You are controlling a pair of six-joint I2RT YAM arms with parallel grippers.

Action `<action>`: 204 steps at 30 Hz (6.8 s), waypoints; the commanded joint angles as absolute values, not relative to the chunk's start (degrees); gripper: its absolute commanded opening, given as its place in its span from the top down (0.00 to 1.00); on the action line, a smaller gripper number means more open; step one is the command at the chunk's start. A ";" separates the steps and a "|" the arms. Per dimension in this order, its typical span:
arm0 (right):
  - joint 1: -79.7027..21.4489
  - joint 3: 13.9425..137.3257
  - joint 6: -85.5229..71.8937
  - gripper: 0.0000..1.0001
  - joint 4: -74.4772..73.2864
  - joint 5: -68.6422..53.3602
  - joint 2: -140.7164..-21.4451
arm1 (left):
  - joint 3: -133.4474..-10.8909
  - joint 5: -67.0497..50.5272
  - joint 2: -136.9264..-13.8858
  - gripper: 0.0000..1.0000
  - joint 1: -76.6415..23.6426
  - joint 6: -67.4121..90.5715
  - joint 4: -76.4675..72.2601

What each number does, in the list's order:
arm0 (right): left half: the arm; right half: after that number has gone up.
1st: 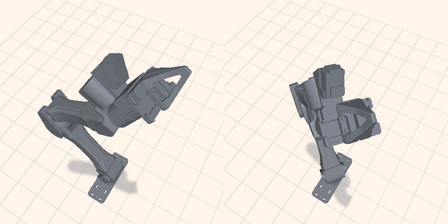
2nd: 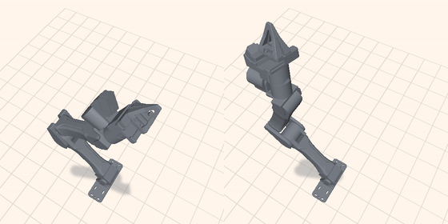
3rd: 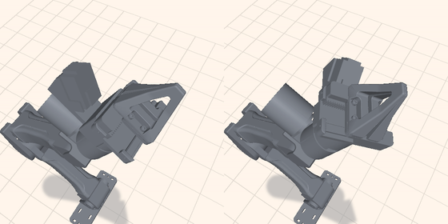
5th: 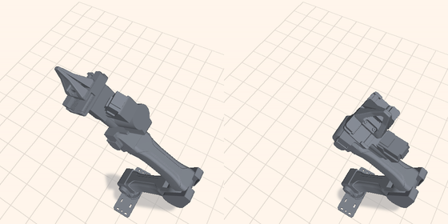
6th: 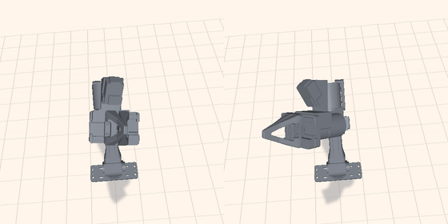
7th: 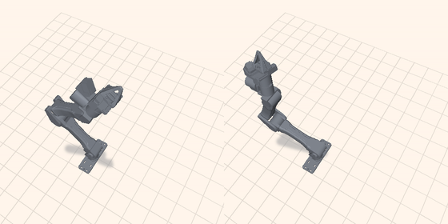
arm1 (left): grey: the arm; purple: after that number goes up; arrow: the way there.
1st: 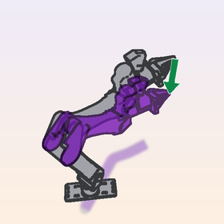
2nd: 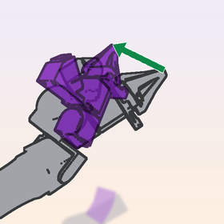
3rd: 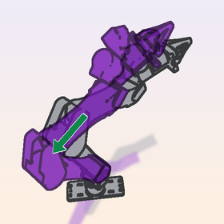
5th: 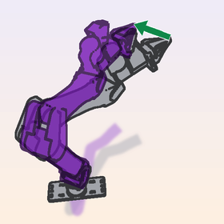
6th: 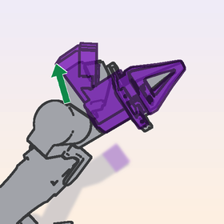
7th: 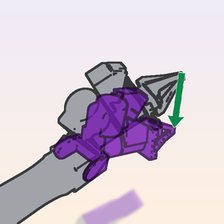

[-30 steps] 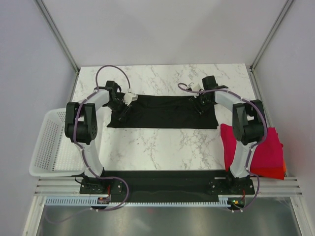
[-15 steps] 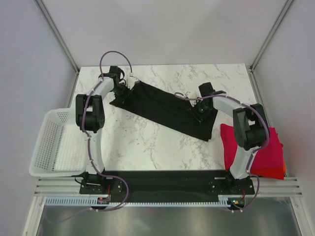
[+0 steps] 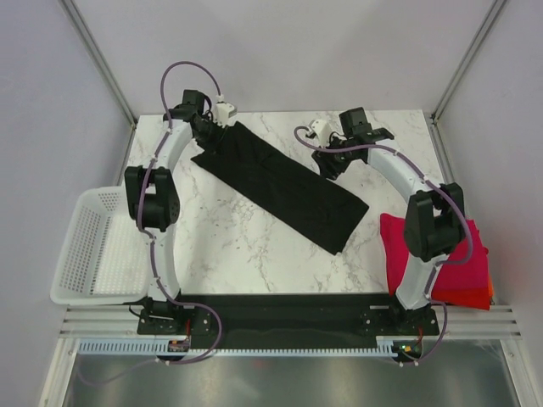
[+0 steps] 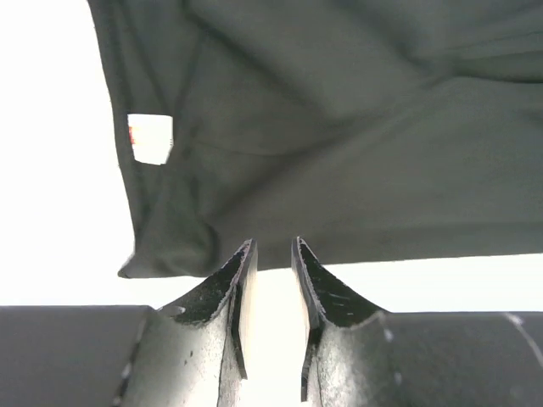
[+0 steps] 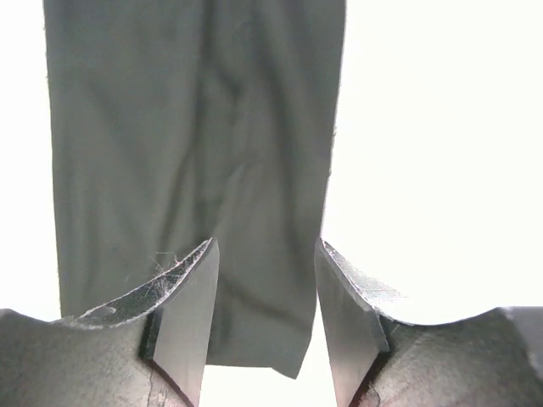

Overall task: Fold and stack the t-shirts
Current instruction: Fold the tshirt

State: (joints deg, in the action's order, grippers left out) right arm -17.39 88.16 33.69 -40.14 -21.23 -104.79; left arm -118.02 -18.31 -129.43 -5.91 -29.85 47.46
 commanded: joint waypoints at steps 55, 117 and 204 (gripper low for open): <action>-26.64 91.64 33.40 0.37 -32.87 0.97 -109.86 | -100.34 -36.73 -103.55 0.71 -18.62 -10.20 55.37; -16.79 134.83 23.12 0.51 -19.95 1.13 -153.63 | -96.58 -24.35 -127.09 0.77 -20.85 -18.28 55.81; -15.12 61.19 -25.48 0.41 -23.64 -38.14 -99.85 | -54.76 -39.29 -95.35 0.52 -13.18 25.13 30.33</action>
State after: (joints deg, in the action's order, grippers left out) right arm -14.90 63.75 -19.64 -22.55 -32.40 -103.13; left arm -55.46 -38.87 -95.48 -13.69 19.51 35.92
